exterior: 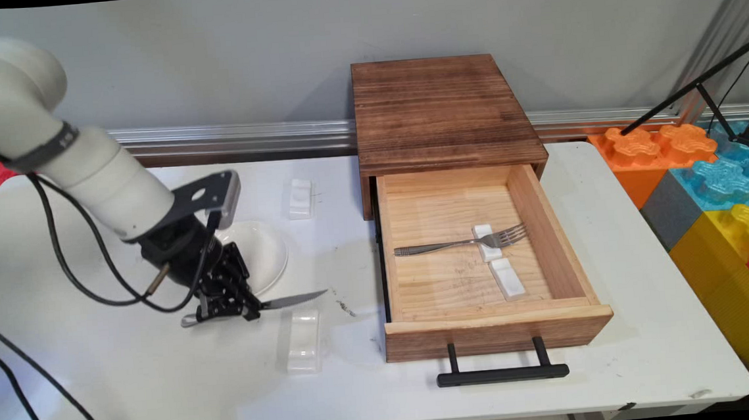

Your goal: Place the picked object into the drawer

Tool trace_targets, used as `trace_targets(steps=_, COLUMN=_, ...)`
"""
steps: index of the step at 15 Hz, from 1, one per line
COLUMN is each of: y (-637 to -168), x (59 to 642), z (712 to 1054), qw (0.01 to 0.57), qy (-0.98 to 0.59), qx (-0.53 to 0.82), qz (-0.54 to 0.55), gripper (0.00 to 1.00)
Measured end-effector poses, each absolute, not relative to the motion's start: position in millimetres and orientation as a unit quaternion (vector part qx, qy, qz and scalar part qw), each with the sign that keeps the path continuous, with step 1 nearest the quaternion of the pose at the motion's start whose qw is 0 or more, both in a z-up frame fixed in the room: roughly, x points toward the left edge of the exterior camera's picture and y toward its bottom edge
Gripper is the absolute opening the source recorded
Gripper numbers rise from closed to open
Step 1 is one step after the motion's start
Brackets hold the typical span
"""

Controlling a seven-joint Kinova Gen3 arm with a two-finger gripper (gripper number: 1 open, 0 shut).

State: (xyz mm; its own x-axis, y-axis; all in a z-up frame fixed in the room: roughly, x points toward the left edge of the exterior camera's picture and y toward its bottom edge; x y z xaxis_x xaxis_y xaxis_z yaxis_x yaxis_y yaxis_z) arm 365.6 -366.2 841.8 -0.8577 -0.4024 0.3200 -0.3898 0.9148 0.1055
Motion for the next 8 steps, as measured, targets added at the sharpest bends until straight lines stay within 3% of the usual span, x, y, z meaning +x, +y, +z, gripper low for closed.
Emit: trace_targets(steps=8, y=-395, x=333, z=898, qw=0.179, qy=-0.962, qx=0.205, qz=-0.008, gripper=0.00)
